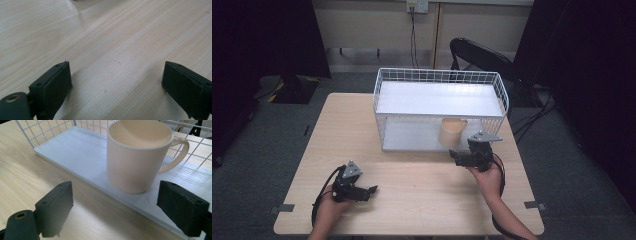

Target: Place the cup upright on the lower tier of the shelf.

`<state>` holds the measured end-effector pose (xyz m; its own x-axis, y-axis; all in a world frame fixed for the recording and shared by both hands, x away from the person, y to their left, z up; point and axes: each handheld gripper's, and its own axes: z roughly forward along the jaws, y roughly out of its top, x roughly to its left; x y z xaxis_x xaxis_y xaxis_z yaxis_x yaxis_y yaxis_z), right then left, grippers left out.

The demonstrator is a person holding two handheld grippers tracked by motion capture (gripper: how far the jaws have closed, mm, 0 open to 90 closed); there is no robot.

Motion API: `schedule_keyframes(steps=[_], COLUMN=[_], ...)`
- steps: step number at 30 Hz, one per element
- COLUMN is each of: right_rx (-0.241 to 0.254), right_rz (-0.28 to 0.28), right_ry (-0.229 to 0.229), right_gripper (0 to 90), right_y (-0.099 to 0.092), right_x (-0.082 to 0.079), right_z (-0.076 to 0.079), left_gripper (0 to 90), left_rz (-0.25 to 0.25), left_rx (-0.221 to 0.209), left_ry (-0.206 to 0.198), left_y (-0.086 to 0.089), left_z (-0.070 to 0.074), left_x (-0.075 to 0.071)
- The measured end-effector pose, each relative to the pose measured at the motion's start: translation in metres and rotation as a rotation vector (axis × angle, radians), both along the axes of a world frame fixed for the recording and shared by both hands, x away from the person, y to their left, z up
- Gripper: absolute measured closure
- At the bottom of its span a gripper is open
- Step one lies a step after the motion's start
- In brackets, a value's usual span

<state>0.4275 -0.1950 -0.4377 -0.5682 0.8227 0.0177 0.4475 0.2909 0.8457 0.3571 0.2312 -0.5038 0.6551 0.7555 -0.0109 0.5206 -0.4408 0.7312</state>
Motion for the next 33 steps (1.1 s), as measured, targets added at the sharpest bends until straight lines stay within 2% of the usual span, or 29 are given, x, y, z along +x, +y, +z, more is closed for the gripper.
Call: schedule_keyframes(steps=[5,12,19,33], right_rx=[-0.014,-0.010,-0.014,-0.025], right_rz=[-0.007,-0.008,0.018,0.071], right_ry=[0.002,0.003,0.016,0.013], right_gripper=[13.7,13.8,14.0,13.9], right_y=[-0.003,-0.010,-0.016,-0.024], right_x=[-0.005,-0.010,-0.018,-0.035], right_z=[-0.001,0.000,-0.002,-0.003], left_gripper=[8.7,8.8,8.9,9.0], left_rz=[0.000,0.000,0.000,0.002], left_rx=[0.000,0.000,0.000,-0.003], left_ry=[0.000,0.000,0.002,0.004], left_y=[0.000,0.000,0.000,0.000], left_z=[0.000,0.000,0.000,0.000], left_x=[0.000,0.000,-0.001,-0.001])
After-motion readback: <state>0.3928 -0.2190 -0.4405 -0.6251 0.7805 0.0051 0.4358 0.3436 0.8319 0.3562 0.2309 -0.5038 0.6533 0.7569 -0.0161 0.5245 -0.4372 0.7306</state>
